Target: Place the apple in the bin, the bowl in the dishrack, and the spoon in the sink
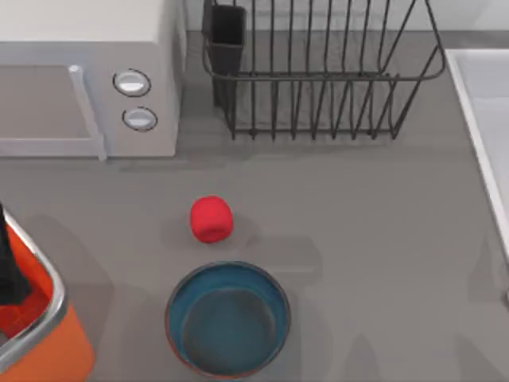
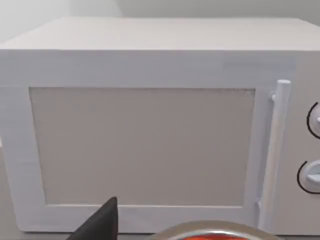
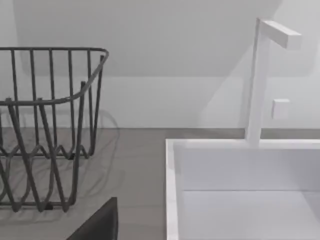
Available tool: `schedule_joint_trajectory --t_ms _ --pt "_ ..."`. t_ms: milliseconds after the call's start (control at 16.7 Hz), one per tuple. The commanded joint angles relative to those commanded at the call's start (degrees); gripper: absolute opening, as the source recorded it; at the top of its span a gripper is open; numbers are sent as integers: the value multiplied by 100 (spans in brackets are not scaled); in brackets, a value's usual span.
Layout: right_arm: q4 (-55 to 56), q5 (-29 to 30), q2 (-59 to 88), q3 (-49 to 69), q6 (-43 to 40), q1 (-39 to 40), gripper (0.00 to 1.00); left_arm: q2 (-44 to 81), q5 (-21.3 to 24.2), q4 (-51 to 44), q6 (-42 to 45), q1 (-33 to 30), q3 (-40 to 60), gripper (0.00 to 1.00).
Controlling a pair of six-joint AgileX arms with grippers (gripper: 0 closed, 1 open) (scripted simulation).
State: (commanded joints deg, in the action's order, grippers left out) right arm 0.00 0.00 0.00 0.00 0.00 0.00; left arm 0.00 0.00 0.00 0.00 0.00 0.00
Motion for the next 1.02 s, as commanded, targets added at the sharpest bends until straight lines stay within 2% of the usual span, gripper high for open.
schedule_joint_trajectory --t_ms 240,480,720,1020 --pt "0 0 0 0 0 0 100 165 11 -102 90 -101 107 100" --pt "0 0 0 0 0 0 100 1214 43 -690 607 -639 764 100" --pt "0 0 0 0 0 0 100 3209 48 -1653 1417 -1401 1918 100" --pt "0 0 0 0 0 0 100 6453 29 -3167 2545 -2347 3809 100"
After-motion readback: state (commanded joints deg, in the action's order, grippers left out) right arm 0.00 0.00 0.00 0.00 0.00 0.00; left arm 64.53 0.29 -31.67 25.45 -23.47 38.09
